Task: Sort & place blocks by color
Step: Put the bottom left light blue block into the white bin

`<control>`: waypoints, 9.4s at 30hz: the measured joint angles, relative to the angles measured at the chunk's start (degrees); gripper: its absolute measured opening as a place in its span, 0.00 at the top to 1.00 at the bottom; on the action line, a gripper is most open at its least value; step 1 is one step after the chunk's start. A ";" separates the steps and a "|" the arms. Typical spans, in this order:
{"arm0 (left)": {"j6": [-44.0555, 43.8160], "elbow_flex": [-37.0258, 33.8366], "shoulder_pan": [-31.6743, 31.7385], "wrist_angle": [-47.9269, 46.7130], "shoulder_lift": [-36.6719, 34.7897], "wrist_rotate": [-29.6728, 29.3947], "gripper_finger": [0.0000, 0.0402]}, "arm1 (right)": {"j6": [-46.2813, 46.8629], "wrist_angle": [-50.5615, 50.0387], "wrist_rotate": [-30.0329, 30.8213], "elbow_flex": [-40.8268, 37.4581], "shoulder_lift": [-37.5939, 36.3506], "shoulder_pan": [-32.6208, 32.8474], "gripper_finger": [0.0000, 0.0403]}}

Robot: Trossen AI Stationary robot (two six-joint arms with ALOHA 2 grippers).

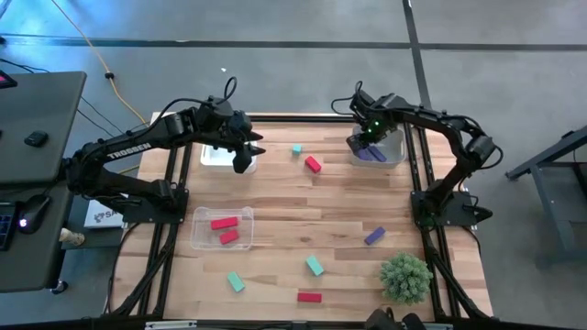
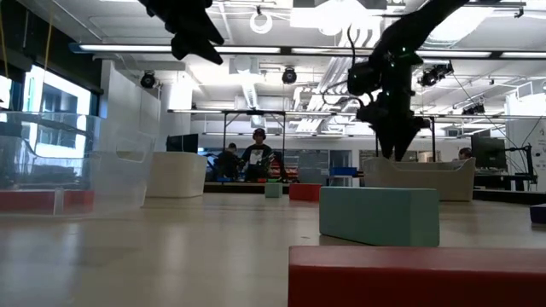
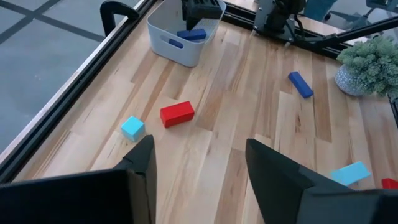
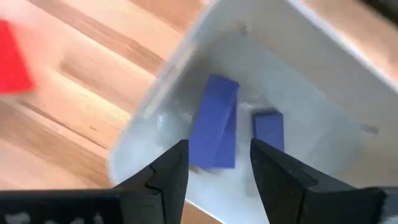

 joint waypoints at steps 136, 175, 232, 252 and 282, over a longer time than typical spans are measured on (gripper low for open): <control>-4.15 -4.04 -65.24 1.97 38.49 -8.02 0.86 | 16.09 -1.01 7.28 7.24 -7.81 24.30 0.60; 3.20 3.18 -63.40 -7.40 35.56 -12.05 1.00 | 16.09 -1.08 6.27 7.24 -7.81 24.28 0.60; 34.61 15.64 -4.76 -14.86 23.43 -15.94 1.00 | 14.53 -1.97 11.63 7.24 -7.86 23.84 0.60; 29.83 6.60 5.59 -16.29 13.64 -15.87 1.00 | 13.03 -2.59 11.63 7.24 -7.86 23.84 0.60; 27.43 -15.34 13.04 -6.28 11.21 -15.19 1.00 | 13.54 -2.44 8.38 7.24 -7.83 23.99 0.60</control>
